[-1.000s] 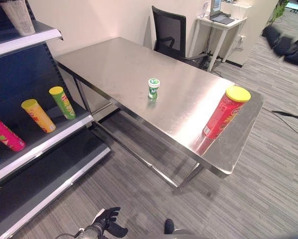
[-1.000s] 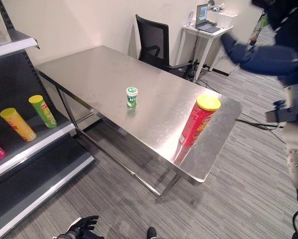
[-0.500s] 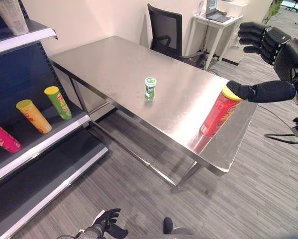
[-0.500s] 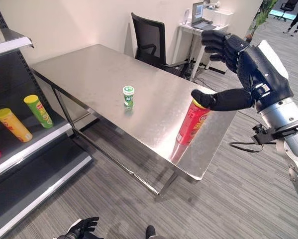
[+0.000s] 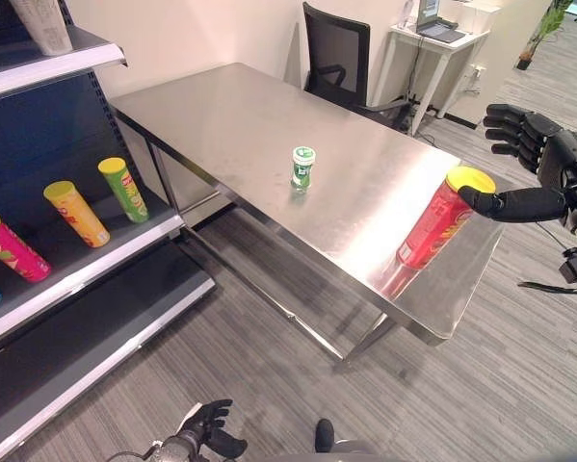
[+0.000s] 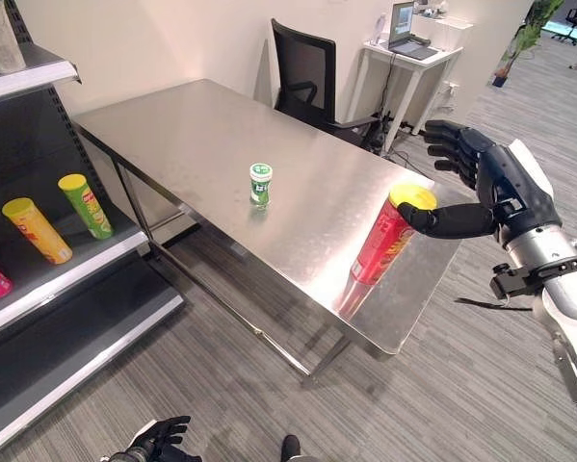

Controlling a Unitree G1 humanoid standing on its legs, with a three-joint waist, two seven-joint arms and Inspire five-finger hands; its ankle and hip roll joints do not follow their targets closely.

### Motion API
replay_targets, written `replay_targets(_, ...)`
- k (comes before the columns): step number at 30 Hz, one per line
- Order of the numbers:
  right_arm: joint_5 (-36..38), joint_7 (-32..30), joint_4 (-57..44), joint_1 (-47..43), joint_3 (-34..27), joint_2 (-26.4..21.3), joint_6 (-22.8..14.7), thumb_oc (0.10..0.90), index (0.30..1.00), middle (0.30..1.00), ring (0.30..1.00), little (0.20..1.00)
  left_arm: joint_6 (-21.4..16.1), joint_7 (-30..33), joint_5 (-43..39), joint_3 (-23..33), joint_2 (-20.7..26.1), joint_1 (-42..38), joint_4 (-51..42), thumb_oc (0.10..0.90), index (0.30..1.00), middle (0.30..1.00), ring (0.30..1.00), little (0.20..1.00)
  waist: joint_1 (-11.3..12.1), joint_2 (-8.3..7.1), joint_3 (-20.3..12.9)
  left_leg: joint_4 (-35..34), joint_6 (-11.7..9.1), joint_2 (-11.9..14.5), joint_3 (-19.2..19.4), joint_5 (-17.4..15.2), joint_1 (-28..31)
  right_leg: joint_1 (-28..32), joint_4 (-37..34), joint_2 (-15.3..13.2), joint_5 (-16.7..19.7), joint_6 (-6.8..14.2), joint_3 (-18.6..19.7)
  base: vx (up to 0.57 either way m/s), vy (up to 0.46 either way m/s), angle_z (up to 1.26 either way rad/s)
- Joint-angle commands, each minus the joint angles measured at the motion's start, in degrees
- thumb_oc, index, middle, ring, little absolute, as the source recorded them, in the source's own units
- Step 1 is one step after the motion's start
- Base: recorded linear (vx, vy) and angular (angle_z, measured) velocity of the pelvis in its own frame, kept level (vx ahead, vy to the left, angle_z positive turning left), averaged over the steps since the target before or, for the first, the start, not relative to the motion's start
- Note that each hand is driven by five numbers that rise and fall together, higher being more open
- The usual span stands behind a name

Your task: Put the goods on the table back onto the shelves and tidy them up.

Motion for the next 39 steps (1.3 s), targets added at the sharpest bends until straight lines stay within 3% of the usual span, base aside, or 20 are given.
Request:
replay_targets(1, 5.73, -1.31, 0.61, -6.52, -3.03, 0.38, -3.22, 0.8, 0.9, 0.9, 0.9, 0.9, -2.08, 0.27, -0.16, 0.22, 2.87, -3.34, 1.81, 0.8, 0.9, 0.9, 0.9, 0.9, 1.85, -3.13, 0.04, 0.35, -0.66, 0.0, -0.57, -4.06, 0.39, 4.7, 0.6, -1.13, -6.18, 3.03, -1.88, 0.01, -0.004, 0.06)
replay_targets(8, 9.39, -0.76, 1.66, -6.95, -1.55, 2.67, -2.84, 0.8, 0.9, 0.9, 0.9, 0.9, -1.62, 0.49, -0.46, 0.37, 3.05, -3.77, 1.69, 0.8, 0.9, 0.9, 0.9, 0.9, 2.37, -3.29, 0.19, 0.35, -0.8, -0.02, -0.9, -3.88, 0.09, 4.67, 0.6, -1.15, -6.33, 2.94, -2.38, 0.0, -0.002, 0.06)
replay_targets(26, 5.45, 1.23, 3.9, -3.79, -1.73, -2.99, -0.52, 0.8, 0.9, 0.9, 0.9, 0.9, -1.94, 0.08, -1.41, 0.03, 3.02, -4.03, 1.7, 0.8, 0.9, 0.9, 0.9, 0.9, 1.6, -3.71, 0.2, 0.35, -0.68, -0.28, -1.03, -3.93, 0.29, 4.76, 0.6, -1.19, -6.13, 2.9, -2.04, 0.0, -0.002, 0.01)
replay_targets(39, 5.12, 2.13, 4.22, -4.83, 0.4, -3.49, -0.28, 0.8, 0.9, 0.9, 0.9, 0.9, -2.09, -0.31, -1.35, 0.07, 3.17, -3.85, 1.88, 0.8, 0.9, 0.9, 0.9, 0.9, 1.94, -4.33, 0.82, 0.35, -0.7, -0.19, -0.79, -3.93, 0.02, 4.32, 0.6, -1.14, -6.07, 2.98, -2.0, 0.0, 0.0, -0.01)
